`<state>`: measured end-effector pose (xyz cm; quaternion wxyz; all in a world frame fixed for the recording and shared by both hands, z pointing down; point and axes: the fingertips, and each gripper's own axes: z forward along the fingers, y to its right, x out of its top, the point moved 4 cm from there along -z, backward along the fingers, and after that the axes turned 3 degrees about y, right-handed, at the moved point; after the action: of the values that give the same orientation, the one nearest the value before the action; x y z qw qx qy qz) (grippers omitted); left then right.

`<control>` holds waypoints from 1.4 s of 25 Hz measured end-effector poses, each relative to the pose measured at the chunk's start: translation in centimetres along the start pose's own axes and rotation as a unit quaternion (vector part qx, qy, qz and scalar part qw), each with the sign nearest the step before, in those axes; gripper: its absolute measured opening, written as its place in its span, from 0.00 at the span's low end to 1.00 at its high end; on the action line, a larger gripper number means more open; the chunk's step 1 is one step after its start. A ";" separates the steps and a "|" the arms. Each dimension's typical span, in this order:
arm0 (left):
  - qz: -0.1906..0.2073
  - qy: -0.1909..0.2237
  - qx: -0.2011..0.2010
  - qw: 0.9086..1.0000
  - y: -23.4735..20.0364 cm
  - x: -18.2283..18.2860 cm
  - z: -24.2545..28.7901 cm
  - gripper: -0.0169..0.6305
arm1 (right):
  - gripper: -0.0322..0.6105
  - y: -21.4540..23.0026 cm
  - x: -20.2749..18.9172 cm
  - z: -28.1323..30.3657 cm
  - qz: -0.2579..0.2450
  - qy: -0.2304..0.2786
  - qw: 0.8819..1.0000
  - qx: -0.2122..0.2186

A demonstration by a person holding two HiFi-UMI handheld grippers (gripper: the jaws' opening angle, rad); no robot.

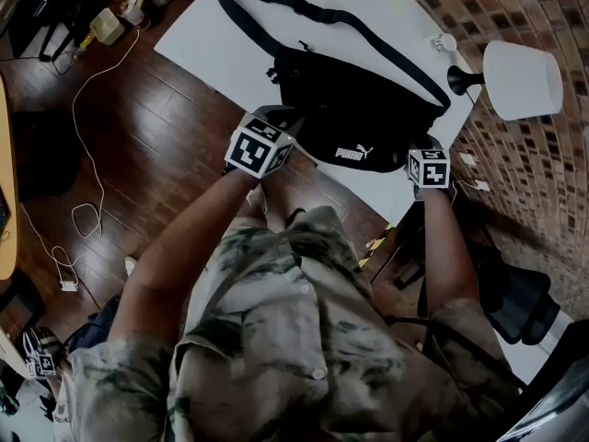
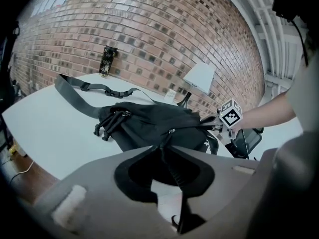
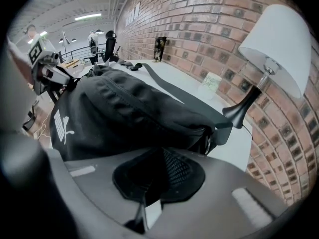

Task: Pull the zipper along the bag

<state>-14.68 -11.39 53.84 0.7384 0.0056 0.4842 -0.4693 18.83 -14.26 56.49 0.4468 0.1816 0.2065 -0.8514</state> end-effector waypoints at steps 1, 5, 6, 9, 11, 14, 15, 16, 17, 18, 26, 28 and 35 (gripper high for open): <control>0.001 -0.003 0.010 1.000 0.1 -0.2 -0.4 0.14 | 0.04 0.1 0.0 -0.1 0.005 0.009 1.000 -0.001; 0.006 -0.007 0.054 0.999 0.8 -1.5 -2.4 0.14 | 0.22 -0.4 -0.2 -1.5 0.023 0.059 0.998 0.005; 0.005 -0.003 0.062 0.998 1.3 -1.7 -3.0 0.14 | 0.23 -0.7 -0.5 -2.1 0.032 0.075 0.997 0.011; 0.009 0.013 0.088 0.996 3.7 -2.1 -4.8 0.14 | 0.21 -1.7 -1.5 -4.6 0.039 0.117 0.992 0.036; 0.018 0.024 0.104 0.994 5.9 -2.5 -6.0 0.14 | 0.20 -2.8 -2.3 -6.7 0.032 0.141 0.988 0.054; 0.012 0.038 0.113 0.993 10.8 -4.7 -8.1 0.14 | 0.19 -4.9 -5.0 -10.3 0.022 0.167 0.982 0.088; 0.007 0.042 0.115 0.992 12.8 -5.7 -8.9 0.14 | 0.19 -5.6 -6.1 -11.8 0.014 0.174 0.980 0.099; 0.002 0.047 0.117 0.992 14.8 -6.6 -9.6 0.14 | 0.19 -6.3 -7.3 -13.2 0.006 0.180 0.977 0.110; 0.000 0.053 0.120 0.991 16.8 -7.3 -10.3 0.14 | 0.18 -6.9 -8.4 -14.7 -0.002 0.186 0.975 0.120; -0.002 0.061 0.123 0.991 18.8 -7.9 -11.1 0.14 | 0.18 -7.3 -9.5 -16.0 -0.009 0.191 0.973 0.128; -0.008 0.095 0.105 0.990 31.4 -12.6 -17.9 0.14 | 0.16 -12.5 -16.2 -26.8 -0.004 0.228 0.958 0.175; -0.003 0.101 0.095 0.990 33.6 -13.3 -19.4 0.14 | 0.16 -13.8 -16.9 -29.4 -0.004 0.241 0.954 0.177; 0.023 0.125 0.041 0.991 39.3 -16.2 -25.2 0.14 | 0.15 -20.5 -20.1 -38.4 0.000 0.285 0.942 0.176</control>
<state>-6.58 33.43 34.55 0.6822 0.1052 0.5527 -0.4669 17.21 29.82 37.68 0.3302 0.4924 0.1722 -0.7867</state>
